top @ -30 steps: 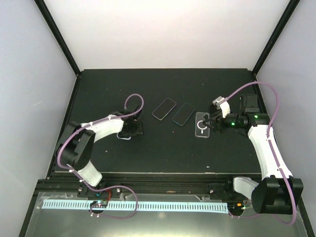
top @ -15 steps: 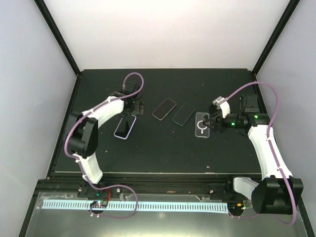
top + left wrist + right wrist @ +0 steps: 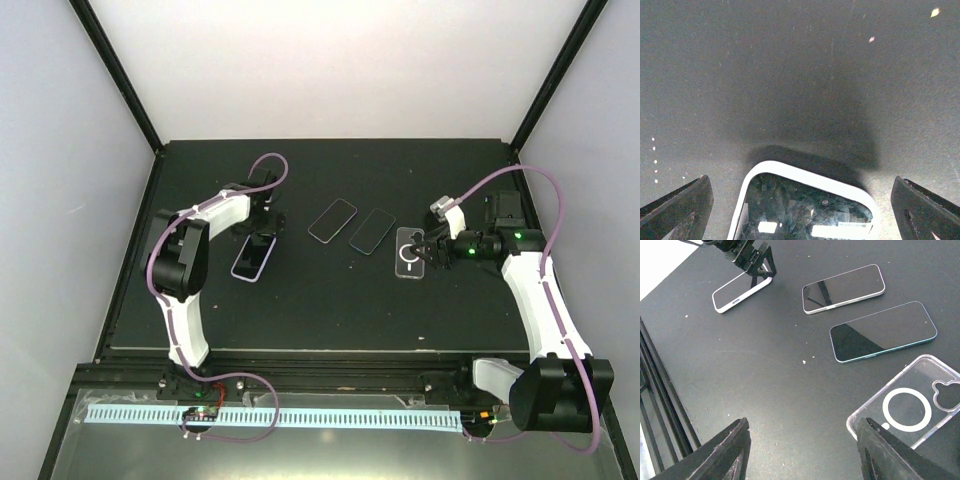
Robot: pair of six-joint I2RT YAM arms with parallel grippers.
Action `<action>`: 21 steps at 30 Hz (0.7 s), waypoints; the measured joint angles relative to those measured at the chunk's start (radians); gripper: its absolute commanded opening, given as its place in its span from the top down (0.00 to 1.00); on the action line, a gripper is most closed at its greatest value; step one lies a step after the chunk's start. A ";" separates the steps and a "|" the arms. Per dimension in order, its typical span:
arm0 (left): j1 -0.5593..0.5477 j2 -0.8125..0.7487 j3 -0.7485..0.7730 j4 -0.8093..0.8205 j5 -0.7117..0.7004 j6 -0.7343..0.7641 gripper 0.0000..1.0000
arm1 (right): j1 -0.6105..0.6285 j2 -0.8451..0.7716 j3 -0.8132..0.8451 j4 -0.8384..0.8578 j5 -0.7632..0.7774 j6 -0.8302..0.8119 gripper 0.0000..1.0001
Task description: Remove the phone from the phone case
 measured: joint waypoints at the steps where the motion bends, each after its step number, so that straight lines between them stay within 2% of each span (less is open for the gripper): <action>1: 0.004 0.000 -0.008 0.004 0.010 0.004 0.01 | -0.001 0.000 0.000 -0.001 -0.002 0.000 0.40; 15: 0.010 0.022 -0.006 -0.091 0.063 0.073 0.01 | -0.002 -0.001 0.000 -0.016 -0.035 -0.016 0.40; 21: -0.006 0.019 -0.011 -0.104 0.066 0.072 0.08 | -0.002 -0.001 0.000 -0.025 -0.044 -0.027 0.40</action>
